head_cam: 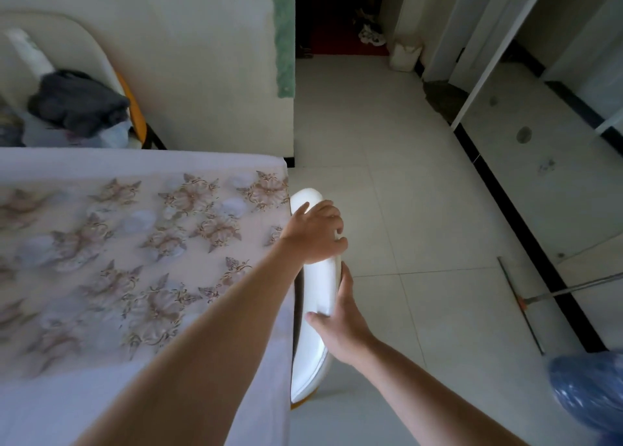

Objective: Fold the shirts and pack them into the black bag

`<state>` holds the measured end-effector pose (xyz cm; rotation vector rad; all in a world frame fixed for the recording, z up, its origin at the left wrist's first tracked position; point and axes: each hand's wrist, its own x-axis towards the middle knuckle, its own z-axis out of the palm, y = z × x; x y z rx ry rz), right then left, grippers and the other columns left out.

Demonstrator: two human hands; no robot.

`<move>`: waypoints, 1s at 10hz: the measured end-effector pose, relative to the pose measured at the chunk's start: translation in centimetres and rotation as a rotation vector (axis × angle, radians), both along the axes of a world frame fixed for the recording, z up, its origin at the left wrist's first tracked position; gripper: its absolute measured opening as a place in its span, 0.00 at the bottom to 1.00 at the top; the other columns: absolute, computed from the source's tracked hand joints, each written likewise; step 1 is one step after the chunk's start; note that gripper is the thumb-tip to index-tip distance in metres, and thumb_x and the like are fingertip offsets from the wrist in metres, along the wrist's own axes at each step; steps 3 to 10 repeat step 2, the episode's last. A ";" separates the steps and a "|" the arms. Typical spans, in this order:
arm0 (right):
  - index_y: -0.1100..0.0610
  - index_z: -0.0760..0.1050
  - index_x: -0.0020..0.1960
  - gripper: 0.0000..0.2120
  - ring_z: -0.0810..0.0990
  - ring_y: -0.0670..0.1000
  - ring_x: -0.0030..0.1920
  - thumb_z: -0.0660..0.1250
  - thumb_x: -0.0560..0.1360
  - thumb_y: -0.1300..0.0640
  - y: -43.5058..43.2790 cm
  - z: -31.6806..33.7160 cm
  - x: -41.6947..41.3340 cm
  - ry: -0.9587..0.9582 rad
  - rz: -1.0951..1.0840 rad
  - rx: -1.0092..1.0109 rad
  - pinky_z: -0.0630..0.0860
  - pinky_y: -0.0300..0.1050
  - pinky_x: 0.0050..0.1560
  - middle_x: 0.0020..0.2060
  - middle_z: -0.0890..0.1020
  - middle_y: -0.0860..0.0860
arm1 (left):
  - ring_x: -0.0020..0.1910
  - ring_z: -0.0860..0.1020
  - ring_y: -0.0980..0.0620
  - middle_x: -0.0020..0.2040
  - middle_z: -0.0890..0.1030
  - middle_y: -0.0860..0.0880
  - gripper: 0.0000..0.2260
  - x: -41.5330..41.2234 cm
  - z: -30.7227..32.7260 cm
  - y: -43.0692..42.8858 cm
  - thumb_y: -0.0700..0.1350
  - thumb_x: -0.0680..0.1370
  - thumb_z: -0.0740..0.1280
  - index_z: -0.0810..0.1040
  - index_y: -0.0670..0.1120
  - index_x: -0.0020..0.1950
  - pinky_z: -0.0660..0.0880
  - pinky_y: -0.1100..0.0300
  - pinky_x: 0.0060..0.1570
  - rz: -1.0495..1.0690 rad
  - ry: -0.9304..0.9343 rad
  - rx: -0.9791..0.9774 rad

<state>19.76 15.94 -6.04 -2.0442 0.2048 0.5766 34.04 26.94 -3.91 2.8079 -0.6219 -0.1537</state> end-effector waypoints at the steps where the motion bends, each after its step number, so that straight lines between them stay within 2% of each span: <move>1: 0.38 0.32 0.77 0.50 0.76 0.50 0.59 0.68 0.73 0.50 -0.5 0.4 0.1 0.022 0.039 -0.016 0.73 0.39 0.48 0.79 0.55 0.47 | 0.78 0.52 0.57 0.73 0.67 0.55 0.16 -0.6 0.2 -0.2 0.55 0.78 0.61 0.76 0.52 0.63 0.57 0.52 0.74 0.006 0.043 -0.047; 2: 0.43 0.33 0.79 0.48 0.70 0.53 0.70 0.67 0.75 0.48 -1.1 2.3 0.2 0.061 0.066 -0.048 0.69 0.42 0.61 0.80 0.54 0.47 | 0.78 0.51 0.55 0.78 0.61 0.54 0.20 -2.0 1.8 0.0 0.57 0.80 0.60 0.71 0.53 0.71 0.57 0.51 0.74 0.011 0.118 -0.091; 10: 0.43 0.33 0.79 0.48 0.70 0.53 0.70 0.67 0.75 0.48 -1.1 2.3 0.2 0.061 0.066 -0.048 0.69 0.42 0.61 0.80 0.54 0.47 | 0.78 0.51 0.55 0.78 0.61 0.54 0.20 -2.0 1.8 0.0 0.57 0.80 0.60 0.71 0.53 0.71 0.57 0.51 0.74 0.011 0.118 -0.091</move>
